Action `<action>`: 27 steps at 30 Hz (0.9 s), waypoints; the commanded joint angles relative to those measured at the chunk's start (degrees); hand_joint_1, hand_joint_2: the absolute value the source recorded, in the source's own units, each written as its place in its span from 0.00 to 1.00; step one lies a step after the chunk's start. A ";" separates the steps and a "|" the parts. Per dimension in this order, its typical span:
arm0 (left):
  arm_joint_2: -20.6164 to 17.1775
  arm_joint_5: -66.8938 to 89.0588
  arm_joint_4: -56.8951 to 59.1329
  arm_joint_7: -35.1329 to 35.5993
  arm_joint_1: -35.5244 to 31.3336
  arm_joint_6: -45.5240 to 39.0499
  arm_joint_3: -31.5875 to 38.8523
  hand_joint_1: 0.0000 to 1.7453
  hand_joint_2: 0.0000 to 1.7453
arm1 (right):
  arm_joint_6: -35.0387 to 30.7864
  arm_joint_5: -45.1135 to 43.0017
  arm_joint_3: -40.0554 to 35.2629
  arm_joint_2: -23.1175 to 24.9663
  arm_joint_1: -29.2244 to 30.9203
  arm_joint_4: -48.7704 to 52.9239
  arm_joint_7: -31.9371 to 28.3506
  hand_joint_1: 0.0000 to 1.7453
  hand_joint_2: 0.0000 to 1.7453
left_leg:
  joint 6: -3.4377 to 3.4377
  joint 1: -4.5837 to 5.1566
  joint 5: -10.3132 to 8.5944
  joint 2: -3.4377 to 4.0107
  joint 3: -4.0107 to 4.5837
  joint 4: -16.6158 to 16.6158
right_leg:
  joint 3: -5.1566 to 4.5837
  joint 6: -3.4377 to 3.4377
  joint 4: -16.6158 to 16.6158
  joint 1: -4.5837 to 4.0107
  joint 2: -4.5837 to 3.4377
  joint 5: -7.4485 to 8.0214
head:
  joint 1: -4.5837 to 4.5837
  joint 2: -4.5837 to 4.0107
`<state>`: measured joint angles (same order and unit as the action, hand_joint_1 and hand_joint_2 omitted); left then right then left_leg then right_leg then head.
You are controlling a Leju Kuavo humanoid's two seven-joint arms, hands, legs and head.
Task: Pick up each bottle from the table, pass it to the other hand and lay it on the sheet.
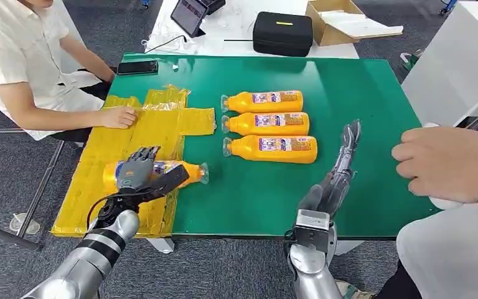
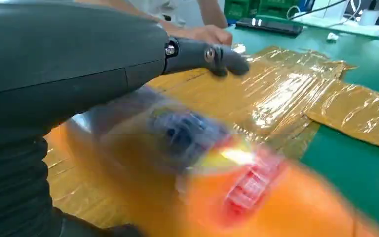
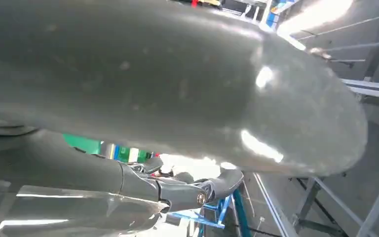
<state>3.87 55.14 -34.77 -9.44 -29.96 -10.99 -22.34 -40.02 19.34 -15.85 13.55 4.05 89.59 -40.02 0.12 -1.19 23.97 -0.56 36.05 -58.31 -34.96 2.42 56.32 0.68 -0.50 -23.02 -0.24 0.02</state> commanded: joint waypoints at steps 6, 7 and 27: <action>-1.19 -1.20 4.98 -0.92 -1.12 1.96 -1.71 0.00 1.00 | 0.02 0.20 0.20 -1.60 1.88 -3.91 0.02 0.00 0.00 | 0.04 0.01 0.04 0.12 -0.18 0.04 | 0.16 -0.06 -0.05 -0.02 -0.05 -0.01 | 0.00 -0.02; -1.32 -1.43 5.20 -1.53 -1.05 2.50 -1.92 0.00 1.00 | 0.02 0.26 0.30 -1.64 1.89 -3.89 0.02 0.00 0.00 | 0.06 0.02 0.07 0.15 -0.29 0.05 | 0.25 -0.08 -0.05 -0.02 -0.06 -0.04 | 0.00 -0.02; -1.57 -10.82 -12.29 -11.24 8.26 2.71 -3.88 0.00 1.00 | 0.02 2.72 0.76 -1.94 0.55 -2.90 0.02 0.00 0.00 | 0.07 0.04 0.09 0.10 -0.36 0.06 | 0.34 -0.09 -0.05 0.00 0.01 -0.08 | 0.00 -0.02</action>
<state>3.17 46.53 -37.29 -19.43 -26.24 -7.96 -23.04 -40.02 21.92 -15.56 12.96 3.99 88.54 -40.04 0.12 -1.18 23.97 -0.57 35.98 -58.31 -34.89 2.42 56.32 0.69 -0.50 -23.02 -0.24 0.00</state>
